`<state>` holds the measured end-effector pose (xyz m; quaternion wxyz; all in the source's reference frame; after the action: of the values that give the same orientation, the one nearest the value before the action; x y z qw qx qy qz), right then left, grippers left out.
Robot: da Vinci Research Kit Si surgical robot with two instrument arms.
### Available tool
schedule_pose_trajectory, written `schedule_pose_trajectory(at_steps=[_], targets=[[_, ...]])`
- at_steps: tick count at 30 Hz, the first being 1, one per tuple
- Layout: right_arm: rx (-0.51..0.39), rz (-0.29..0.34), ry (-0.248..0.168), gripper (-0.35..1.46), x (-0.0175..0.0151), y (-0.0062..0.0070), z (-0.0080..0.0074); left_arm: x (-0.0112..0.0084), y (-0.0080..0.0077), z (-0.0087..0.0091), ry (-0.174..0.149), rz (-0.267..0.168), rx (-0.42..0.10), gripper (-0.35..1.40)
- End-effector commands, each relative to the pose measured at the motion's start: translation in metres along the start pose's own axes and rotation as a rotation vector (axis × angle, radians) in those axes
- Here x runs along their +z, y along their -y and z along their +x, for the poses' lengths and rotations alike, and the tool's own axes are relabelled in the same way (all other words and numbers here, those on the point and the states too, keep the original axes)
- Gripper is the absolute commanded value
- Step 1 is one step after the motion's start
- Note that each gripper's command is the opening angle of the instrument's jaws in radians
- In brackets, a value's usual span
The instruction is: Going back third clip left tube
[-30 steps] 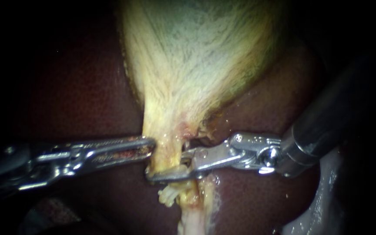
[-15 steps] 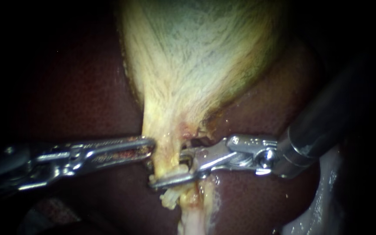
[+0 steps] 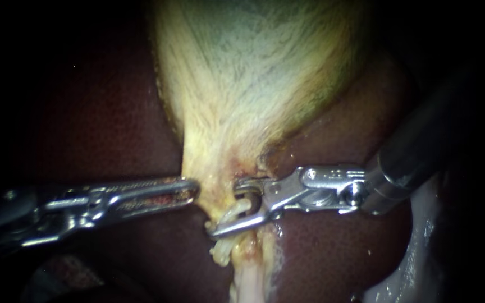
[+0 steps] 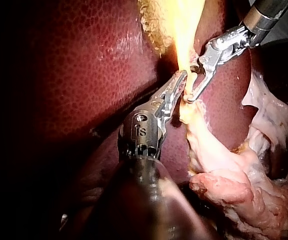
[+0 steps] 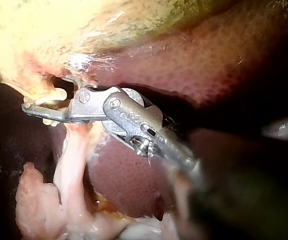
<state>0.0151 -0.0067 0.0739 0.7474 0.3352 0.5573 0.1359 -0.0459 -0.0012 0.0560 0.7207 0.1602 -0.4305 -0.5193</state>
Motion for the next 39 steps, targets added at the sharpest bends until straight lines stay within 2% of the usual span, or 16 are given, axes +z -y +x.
schedule_pose_trajectory(at_steps=[1, 17, 25, 33, 39], targets=[[0.000, 0.001, 0.000, 0.56, 0.0000, 0.0001, 0.0001, 0.0000, 0.0000, 0.0000, 0.000, 0.000, 0.000, -0.35], [-0.010, 0.000, 0.006, 0.58, 0.0044, 0.0027, 0.0000, 0.0001, 0.0000, 0.0000, 0.000, 0.000, 0.000, -0.35], [-0.023, 0.000, 0.006, 0.58, 0.0036, 0.0024, -0.0005, 0.0000, 0.0000, 0.0000, 0.000, 0.000, 0.000, -0.35], [-0.027, 0.007, 0.006, 0.58, 0.0012, 0.0022, -0.0009, -0.0001, -0.0001, 0.0000, 0.000, 0.001, 0.000, -0.35], [-0.042, 0.010, 0.009, 0.58, 0.0028, 0.0026, -0.0009, -0.0001, -0.0001, 0.0000, 0.000, 0.001, 0.000, -0.35]])
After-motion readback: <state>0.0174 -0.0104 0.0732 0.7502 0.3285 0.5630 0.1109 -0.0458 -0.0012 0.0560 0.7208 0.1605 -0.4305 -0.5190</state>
